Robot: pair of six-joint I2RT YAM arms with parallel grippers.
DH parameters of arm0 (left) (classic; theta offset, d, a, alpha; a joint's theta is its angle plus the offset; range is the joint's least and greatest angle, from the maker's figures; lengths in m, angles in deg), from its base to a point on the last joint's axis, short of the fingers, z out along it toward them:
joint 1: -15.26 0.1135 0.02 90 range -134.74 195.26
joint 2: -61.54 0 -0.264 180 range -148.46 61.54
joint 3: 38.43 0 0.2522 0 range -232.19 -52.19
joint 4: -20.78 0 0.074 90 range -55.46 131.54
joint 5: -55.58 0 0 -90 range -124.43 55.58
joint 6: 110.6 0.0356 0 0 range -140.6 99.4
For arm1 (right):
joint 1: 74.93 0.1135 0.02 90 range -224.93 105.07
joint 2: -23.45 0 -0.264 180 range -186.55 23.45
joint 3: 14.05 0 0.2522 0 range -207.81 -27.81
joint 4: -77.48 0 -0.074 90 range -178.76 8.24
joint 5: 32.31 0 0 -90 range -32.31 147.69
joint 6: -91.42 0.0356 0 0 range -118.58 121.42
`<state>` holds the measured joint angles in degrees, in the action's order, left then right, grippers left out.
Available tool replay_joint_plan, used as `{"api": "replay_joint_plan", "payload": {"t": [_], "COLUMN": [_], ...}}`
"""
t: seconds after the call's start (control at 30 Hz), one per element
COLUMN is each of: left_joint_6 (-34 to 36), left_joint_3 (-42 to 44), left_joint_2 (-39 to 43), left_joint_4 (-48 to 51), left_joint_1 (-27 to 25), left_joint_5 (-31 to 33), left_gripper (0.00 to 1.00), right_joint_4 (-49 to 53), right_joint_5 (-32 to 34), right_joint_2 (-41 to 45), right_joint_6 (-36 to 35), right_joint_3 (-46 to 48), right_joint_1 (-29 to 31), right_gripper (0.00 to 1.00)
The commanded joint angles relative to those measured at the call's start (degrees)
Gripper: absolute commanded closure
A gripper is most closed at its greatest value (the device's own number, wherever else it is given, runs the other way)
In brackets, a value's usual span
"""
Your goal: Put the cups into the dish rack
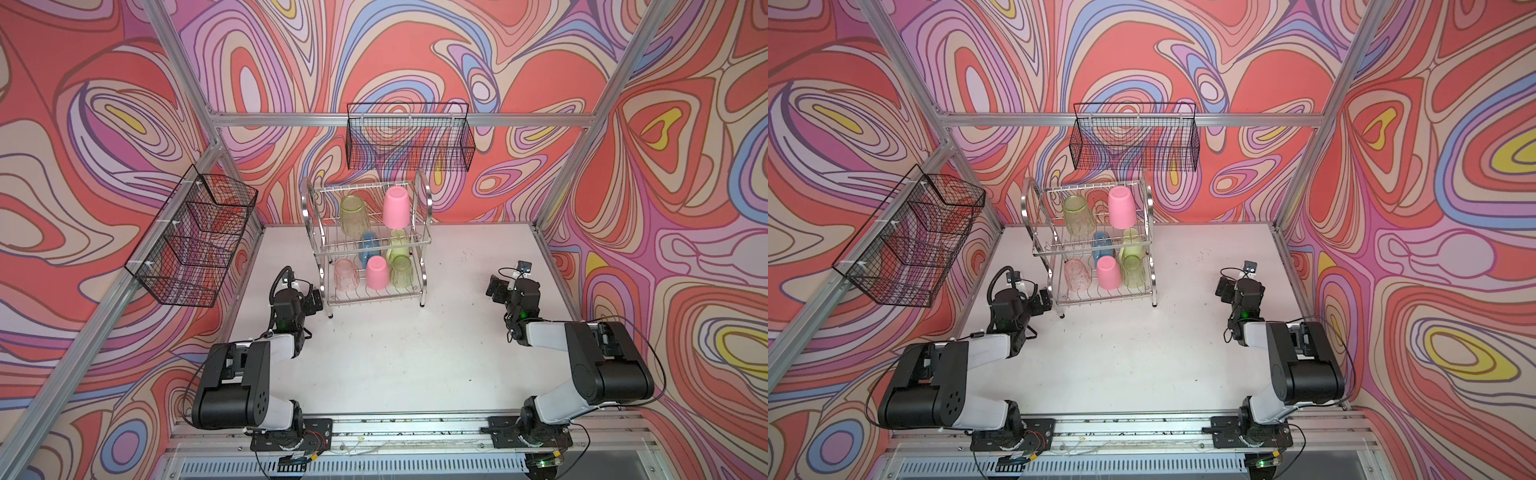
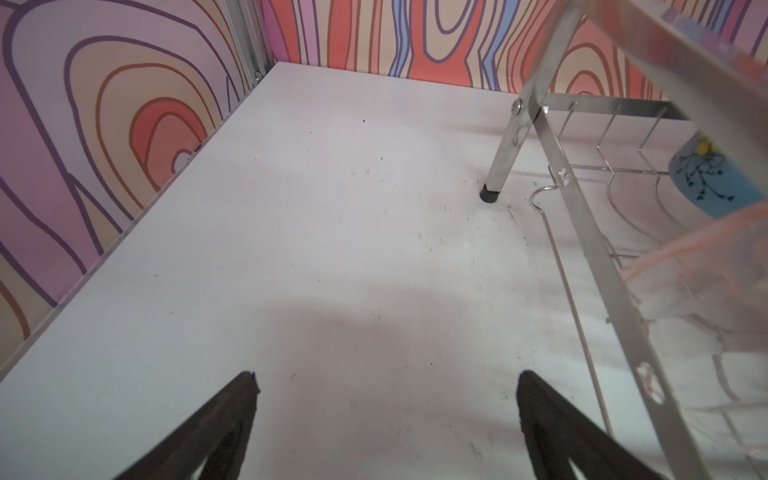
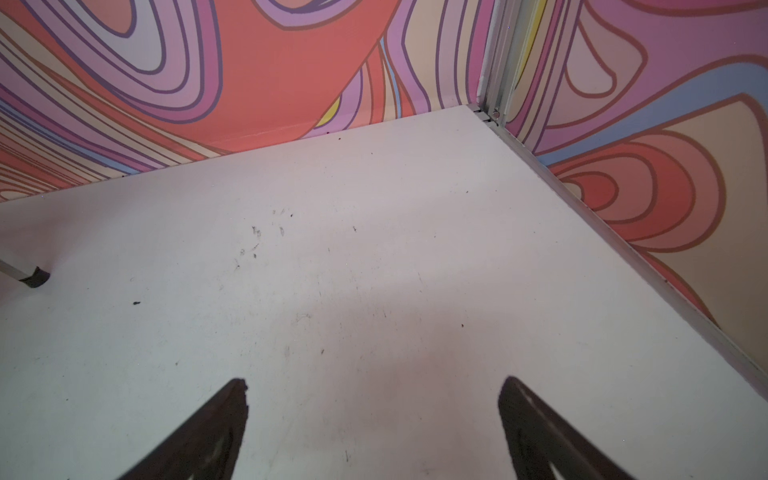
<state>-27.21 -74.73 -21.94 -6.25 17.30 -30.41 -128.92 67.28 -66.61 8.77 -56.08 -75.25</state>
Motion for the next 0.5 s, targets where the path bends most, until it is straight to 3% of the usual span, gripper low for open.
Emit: {"api": "replay_joint_plan", "payload": {"t": [0.0,0.27,0.47], "left_joint_6": [2.32,2.24,3.41], "left_joint_3": [1.63,4.68,2.91], "left_joint_2": [-1.73,-4.66,-4.27], "left_joint_4": [-8.30,-17.01,-12.96], "left_joint_1": [-0.56,-0.62,-0.63], "left_joint_5": [-0.21,-0.44,-3.91], "left_gripper": [0.00,0.00,0.00], "right_joint_4": [-2.20,-8.97,-14.02], "right_joint_5": [-0.47,-0.90,-1.62], "right_joint_2": [-1.17,-3.78,-5.00], "right_joint_6": [-1.95,-3.04,-3.49], "right_joint_3": [-1.30,0.69,2.78], "right_joint_1": [-0.29,-0.26,-0.21], "right_gripper": [0.03,0.03,0.03]}}
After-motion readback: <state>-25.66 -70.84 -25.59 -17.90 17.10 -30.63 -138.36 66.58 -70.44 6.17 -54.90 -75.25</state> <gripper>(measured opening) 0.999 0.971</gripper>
